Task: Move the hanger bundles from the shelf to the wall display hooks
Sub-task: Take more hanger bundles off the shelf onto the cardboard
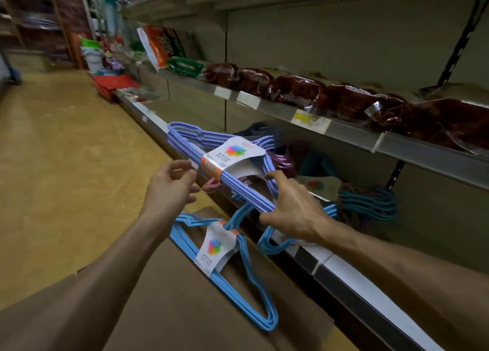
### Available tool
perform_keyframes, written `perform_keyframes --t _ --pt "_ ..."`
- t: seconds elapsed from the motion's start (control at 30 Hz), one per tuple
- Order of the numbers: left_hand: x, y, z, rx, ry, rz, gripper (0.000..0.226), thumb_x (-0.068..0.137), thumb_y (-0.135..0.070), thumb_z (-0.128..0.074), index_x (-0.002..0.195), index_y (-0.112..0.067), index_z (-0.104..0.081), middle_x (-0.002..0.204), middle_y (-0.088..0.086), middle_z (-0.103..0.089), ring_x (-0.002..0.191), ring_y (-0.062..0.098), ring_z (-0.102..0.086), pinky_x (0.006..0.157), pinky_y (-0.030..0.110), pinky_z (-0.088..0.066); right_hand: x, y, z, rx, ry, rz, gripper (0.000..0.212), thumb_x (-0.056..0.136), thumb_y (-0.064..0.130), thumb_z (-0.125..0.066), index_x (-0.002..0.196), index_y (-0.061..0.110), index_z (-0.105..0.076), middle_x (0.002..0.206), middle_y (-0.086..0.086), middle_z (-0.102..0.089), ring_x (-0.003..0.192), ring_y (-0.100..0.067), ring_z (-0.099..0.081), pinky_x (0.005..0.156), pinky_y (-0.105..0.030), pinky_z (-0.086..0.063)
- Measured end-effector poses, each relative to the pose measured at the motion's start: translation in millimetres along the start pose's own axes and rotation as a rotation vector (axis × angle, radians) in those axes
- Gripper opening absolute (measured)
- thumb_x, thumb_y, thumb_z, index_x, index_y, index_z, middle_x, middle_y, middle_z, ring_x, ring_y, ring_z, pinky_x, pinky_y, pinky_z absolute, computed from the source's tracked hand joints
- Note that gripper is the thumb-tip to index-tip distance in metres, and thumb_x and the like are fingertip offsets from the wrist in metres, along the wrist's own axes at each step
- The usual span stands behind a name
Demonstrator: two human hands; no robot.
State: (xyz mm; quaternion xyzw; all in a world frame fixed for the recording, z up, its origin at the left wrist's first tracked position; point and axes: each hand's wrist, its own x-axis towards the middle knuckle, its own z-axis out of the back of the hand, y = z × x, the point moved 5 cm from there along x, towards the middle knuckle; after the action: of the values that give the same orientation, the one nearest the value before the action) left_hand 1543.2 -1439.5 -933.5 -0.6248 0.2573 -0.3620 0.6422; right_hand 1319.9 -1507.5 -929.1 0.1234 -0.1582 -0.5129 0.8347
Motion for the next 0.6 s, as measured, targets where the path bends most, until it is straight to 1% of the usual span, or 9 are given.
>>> perform_keyframes --t 0.13,0.2,0.23,0.27,0.33,0.4,0.47,0.53,0.6 --pt "8 -10 37 0.099 -0.047 -0.089 0.021 0.095 -0.016 -0.057 0.116 -0.019 -0.060 0.103 0.004 -0.065 0.088 0.023 -0.068 0.076 0.039 -0.057 -7 32 -23 -0.014 0.063 0.140 0.080 0.074 0.047 -0.074 0.139 0.035 -0.029 0.129 -0.003 -0.049 0.116 -0.029 -0.054 0.086 -0.042 -0.049" --pt "9 -12 57 0.164 -0.087 -0.120 0.022 0.093 -0.019 -0.058 0.114 -0.021 -0.063 0.102 -0.001 -0.066 0.093 0.024 -0.068 0.085 0.044 -0.056 -10 48 -33 -0.032 0.078 0.212 0.076 0.075 0.044 -0.073 0.137 0.036 -0.030 0.132 -0.001 -0.048 0.118 -0.027 -0.053 0.085 -0.041 -0.046" --pt "10 -13 68 0.197 -0.106 -0.128 0.021 0.092 -0.021 -0.059 0.113 -0.023 -0.063 0.104 -0.003 -0.067 0.096 0.024 -0.068 0.087 0.044 -0.055 -12 55 -37 -0.038 0.087 0.243 0.074 0.075 0.041 -0.072 0.136 0.036 -0.031 0.133 0.000 -0.047 0.118 -0.027 -0.054 0.085 -0.041 -0.045" --pt "10 -13 78 0.231 -0.121 -0.136 0.022 0.092 -0.021 -0.059 0.113 -0.023 -0.064 0.106 -0.003 -0.067 0.097 0.021 -0.067 0.085 0.041 -0.055 -14 62 -42 -0.043 0.099 0.277 0.072 0.075 0.039 -0.071 0.135 0.037 -0.032 0.134 0.002 -0.047 0.117 -0.026 -0.054 0.086 -0.041 -0.044" --pt "10 -15 98 0.320 -0.138 -0.159 0.023 0.094 -0.022 -0.059 0.116 -0.021 -0.064 0.108 -0.002 -0.067 0.096 0.015 -0.063 0.075 0.030 -0.051 -18 75 -50 -0.037 0.127 0.346 0.068 0.075 0.037 -0.070 0.131 0.038 -0.033 0.134 0.006 -0.046 0.115 -0.023 -0.055 0.084 -0.039 -0.046" --pt "10 -20 117 0.419 -0.136 -0.171 0.025 0.095 -0.026 -0.059 0.118 -0.020 -0.064 0.107 -0.003 -0.067 0.096 0.015 -0.062 0.069 0.028 -0.047 -22 87 -59 -0.027 0.147 0.420 0.064 0.075 0.036 -0.070 0.128 0.038 -0.035 0.136 0.010 -0.044 0.113 -0.021 -0.056 0.081 -0.036 -0.047" --pt "11 -22 136 0.514 -0.135 -0.156 0.028 0.095 -0.031 -0.059 0.120 -0.019 -0.065 0.109 -0.001 -0.068 0.100 0.018 -0.063 0.075 0.032 -0.049 -27 98 -67 -0.040 0.157 0.494 0.060 0.076 0.036 -0.068 0.127 0.037 -0.036 0.137 0.013 -0.041 0.112 -0.018 -0.055 0.078 -0.034 -0.043" --pt "12 -17 155 0.601 -0.142 -0.114 0.035 0.094 -0.036 -0.060 0.122 -0.016 -0.065 0.114 0.001 -0.068 0.106 0.019 -0.062 0.087 0.035 -0.049 -32 110 -73 -0.066 0.149 0.587 0.055 0.077 0.037 -0.067 0.124 0.036 -0.037 0.133 0.016 -0.040 0.108 -0.015 -0.052 0.074 -0.032 -0.036" --pt "10 -9 169 0.674 -0.129 -0.066 0.045 0.093 -0.045 -0.058 0.124 -0.013 -0.064 0.120 0.004 -0.068 0.111 0.021 -0.061 0.093 0.034 -0.047 -37 124 -79 -0.098 0.137 0.677 0.051 0.077 0.039 -0.065 0.118 0.037 -0.037 0.127 0.017 -0.039 0.102 -0.016 -0.053 0.072 -0.033 -0.036"
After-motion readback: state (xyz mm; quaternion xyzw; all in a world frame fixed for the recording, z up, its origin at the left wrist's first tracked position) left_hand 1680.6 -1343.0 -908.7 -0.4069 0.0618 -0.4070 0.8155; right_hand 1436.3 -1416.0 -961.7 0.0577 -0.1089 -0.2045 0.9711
